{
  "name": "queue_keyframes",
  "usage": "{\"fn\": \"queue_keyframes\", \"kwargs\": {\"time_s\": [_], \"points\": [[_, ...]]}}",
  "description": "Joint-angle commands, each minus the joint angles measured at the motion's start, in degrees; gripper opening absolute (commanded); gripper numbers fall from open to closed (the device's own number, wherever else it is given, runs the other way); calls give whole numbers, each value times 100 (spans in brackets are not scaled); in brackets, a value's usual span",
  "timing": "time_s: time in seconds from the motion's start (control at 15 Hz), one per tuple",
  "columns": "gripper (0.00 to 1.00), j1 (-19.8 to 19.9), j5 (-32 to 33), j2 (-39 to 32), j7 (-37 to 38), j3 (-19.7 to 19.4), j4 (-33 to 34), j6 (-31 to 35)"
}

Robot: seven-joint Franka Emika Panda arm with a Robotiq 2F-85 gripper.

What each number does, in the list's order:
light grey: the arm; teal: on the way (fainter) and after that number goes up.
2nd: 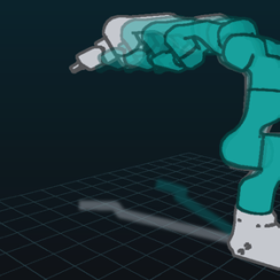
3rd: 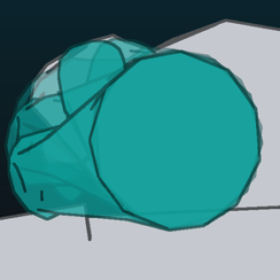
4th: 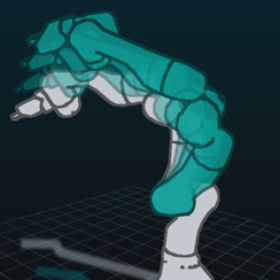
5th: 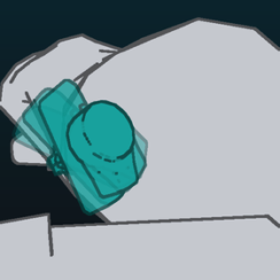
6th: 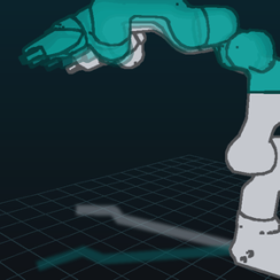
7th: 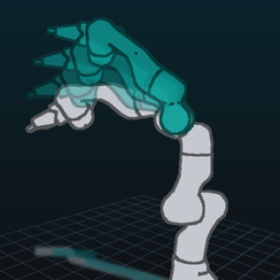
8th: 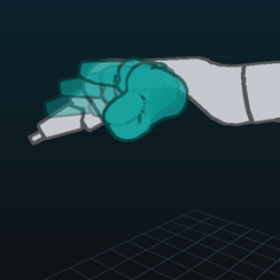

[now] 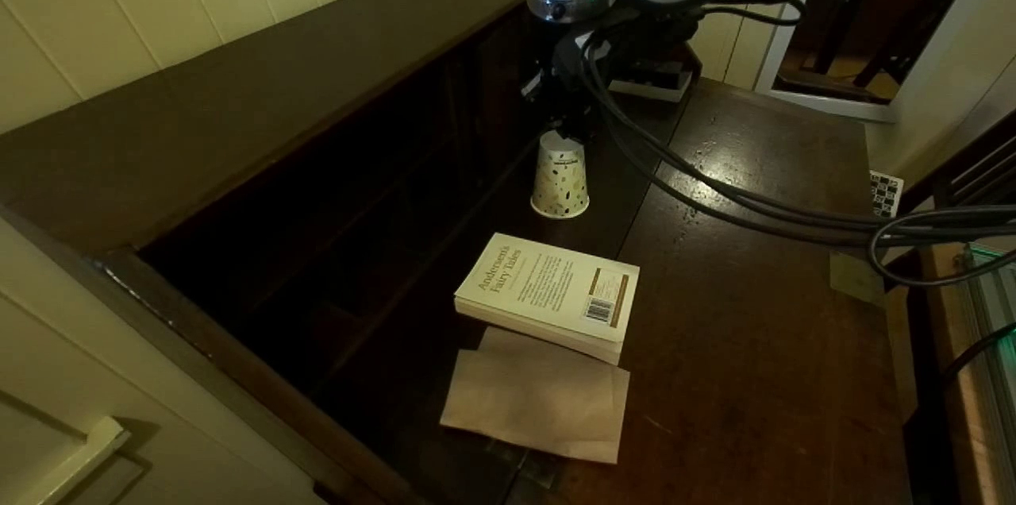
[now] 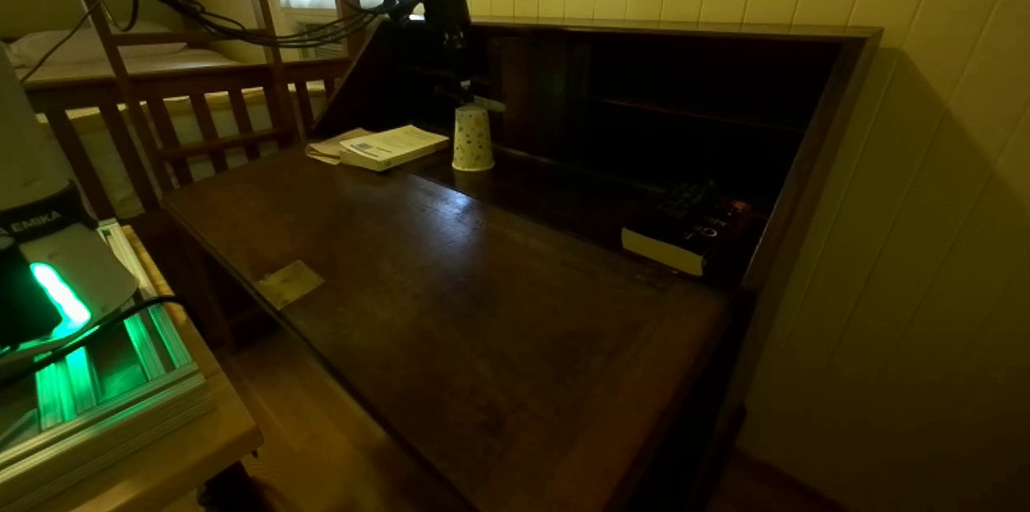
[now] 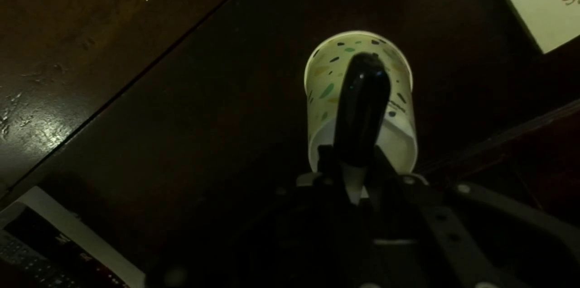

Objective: Move the cup and pen to the bottom half of the desk, then place the pen on it

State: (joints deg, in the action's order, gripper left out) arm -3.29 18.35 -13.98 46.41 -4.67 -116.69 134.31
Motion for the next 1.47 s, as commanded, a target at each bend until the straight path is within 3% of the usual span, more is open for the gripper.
{"fn": "queue_keyframes", "kwargs": {"time_s": [0.0, 1.4], "points": [[5, -124, 214, -88, 271, -82, 118, -112], [5, -291, 732, -242, 1120, -61, 288, -612]]}}
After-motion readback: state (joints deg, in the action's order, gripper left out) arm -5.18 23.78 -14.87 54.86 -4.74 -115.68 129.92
